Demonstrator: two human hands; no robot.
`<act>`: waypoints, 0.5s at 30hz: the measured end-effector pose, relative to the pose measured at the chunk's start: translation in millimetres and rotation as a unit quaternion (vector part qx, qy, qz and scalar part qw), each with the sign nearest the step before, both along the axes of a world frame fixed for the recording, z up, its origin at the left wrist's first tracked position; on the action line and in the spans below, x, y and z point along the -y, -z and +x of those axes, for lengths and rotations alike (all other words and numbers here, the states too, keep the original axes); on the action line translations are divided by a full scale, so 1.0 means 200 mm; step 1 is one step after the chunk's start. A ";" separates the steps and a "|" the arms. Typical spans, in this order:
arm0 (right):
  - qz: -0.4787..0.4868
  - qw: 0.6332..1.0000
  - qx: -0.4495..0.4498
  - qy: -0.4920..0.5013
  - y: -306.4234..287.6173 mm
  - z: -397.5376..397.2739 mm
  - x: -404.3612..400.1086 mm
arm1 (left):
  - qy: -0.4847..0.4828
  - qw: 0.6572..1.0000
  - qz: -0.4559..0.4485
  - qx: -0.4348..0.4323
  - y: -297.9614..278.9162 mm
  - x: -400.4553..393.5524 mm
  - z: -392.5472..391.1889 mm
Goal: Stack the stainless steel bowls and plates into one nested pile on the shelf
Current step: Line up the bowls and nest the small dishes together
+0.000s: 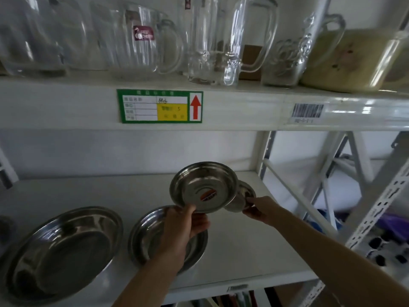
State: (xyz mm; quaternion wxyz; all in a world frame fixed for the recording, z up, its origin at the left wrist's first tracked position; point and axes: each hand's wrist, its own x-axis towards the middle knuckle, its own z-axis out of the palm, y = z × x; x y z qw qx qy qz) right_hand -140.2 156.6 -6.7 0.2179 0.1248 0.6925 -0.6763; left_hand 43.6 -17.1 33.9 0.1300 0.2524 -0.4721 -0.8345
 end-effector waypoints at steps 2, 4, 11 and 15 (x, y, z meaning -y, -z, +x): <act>0.001 1.000 0.002 0.019 0.03 0.01 -0.10 | 0.015 1.000 0.012 0.014 0.04 -0.05 -0.05; 0.012 0.999 0.007 0.039 0.06 0.01 -0.20 | 0.026 0.999 0.028 0.033 0.11 -0.10 -0.10; 0.006 0.994 0.032 0.100 0.19 0.03 -0.47 | 0.065 0.993 0.056 0.076 0.31 -0.28 -0.24; 0.009 0.991 0.050 0.121 0.21 0.06 -0.54 | 0.075 0.991 0.043 0.107 0.42 -0.36 -0.30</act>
